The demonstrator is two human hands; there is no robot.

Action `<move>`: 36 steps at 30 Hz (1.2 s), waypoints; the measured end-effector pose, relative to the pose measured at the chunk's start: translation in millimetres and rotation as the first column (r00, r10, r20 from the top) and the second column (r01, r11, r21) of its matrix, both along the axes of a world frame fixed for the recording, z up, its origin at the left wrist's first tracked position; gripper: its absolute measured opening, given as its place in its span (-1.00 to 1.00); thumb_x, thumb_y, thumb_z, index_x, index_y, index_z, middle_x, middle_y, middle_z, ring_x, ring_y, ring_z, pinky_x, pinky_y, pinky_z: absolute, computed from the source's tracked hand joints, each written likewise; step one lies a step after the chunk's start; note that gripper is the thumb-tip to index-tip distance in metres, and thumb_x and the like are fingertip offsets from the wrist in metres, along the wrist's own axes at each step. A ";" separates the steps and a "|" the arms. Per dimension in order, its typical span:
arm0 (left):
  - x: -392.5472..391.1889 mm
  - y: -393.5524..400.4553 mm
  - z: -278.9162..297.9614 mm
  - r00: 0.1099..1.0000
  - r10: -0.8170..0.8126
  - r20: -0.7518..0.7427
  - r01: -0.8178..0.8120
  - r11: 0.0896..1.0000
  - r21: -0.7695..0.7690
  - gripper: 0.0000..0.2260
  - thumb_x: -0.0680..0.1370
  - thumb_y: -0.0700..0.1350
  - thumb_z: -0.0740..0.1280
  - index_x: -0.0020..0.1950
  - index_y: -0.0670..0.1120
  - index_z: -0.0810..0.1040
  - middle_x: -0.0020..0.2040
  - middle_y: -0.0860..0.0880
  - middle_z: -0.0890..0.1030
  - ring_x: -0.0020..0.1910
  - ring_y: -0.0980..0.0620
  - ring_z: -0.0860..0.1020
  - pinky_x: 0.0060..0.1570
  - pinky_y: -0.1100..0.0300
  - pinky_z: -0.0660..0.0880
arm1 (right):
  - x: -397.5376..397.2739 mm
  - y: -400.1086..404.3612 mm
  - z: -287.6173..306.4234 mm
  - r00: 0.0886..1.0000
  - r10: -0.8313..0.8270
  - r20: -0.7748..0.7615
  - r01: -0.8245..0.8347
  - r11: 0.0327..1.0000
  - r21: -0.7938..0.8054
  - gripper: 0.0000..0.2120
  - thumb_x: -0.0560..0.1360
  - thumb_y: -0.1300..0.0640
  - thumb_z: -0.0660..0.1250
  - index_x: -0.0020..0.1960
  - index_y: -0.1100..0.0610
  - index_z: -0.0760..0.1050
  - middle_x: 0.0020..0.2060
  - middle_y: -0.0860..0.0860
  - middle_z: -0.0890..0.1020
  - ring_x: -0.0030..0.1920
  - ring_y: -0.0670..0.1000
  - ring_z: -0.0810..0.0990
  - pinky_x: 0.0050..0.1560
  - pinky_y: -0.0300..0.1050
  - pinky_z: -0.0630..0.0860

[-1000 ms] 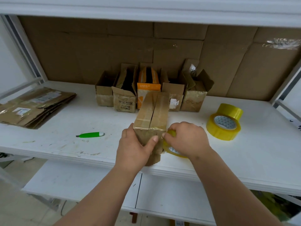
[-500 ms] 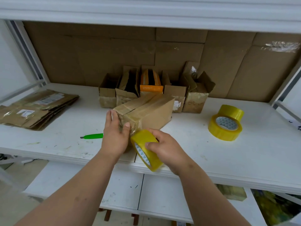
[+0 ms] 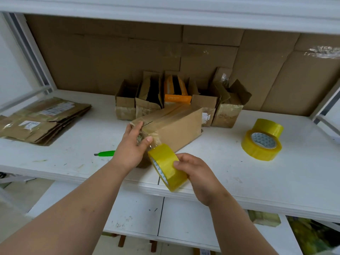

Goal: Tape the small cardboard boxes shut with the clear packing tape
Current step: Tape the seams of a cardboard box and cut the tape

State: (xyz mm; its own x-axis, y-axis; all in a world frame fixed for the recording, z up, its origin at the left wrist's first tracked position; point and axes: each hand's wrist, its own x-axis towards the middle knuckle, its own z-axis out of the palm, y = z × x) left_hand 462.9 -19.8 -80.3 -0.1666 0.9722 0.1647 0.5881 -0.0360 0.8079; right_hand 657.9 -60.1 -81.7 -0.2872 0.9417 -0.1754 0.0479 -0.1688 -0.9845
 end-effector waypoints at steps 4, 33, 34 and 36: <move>-4.9 8.5 -0.1 0.999 -0.036 0.002 0.036 0.999 -0.023 -0.45 0.65 0.02 0.23 0.61 0.05 0.13 0.62 0.03 0.05 0.55 0.00 0.17 0.42 0.18 0.15 | -4.3 0.1 -7.6 0.998 0.044 0.036 -0.045 0.999 0.029 -0.71 0.39 -0.04 0.33 -0.03 0.13 0.63 -0.15 0.05 0.65 -0.12 0.00 0.56 -0.01 -0.08 0.45; -70.4 7.2 -47.3 0.693 0.161 -0.702 -0.363 0.920 -0.147 -0.66 0.53 -0.20 0.15 0.12 0.16 0.57 -0.06 0.09 0.49 0.02 0.05 0.51 0.37 -0.09 0.06 | -17.4 35.3 -0.5 0.999 0.008 -0.038 -0.005 0.997 0.077 -0.70 0.51 0.34 0.34 0.19 0.10 0.56 -0.13 -0.05 0.71 -0.06 -0.11 0.66 0.04 -0.18 0.55; -72.2 6.7 -45.4 0.721 0.200 -0.664 -0.374 0.918 -0.131 -0.67 0.54 -0.20 0.15 0.10 0.16 0.58 -0.06 0.09 0.49 -0.04 0.06 0.51 0.37 -0.08 0.06 | -16.4 35.5 -1.2 0.999 0.013 -0.041 -0.010 0.997 0.083 -0.69 0.50 0.31 0.37 0.20 0.10 0.56 -0.12 -0.05 0.71 -0.05 -0.10 0.66 0.05 -0.17 0.55; -73.2 4.2 -36.2 0.768 0.308 -0.562 -0.400 0.915 -0.045 -0.72 0.57 -0.18 0.19 0.10 0.15 0.59 -0.04 0.09 0.49 -0.11 0.07 0.47 0.34 -0.05 0.09 | -14.7 35.4 -2.1 0.999 0.025 -0.037 -0.021 0.995 0.094 -0.62 0.40 0.18 0.42 0.22 0.08 0.56 -0.10 -0.04 0.71 -0.04 -0.11 0.66 0.04 -0.21 0.55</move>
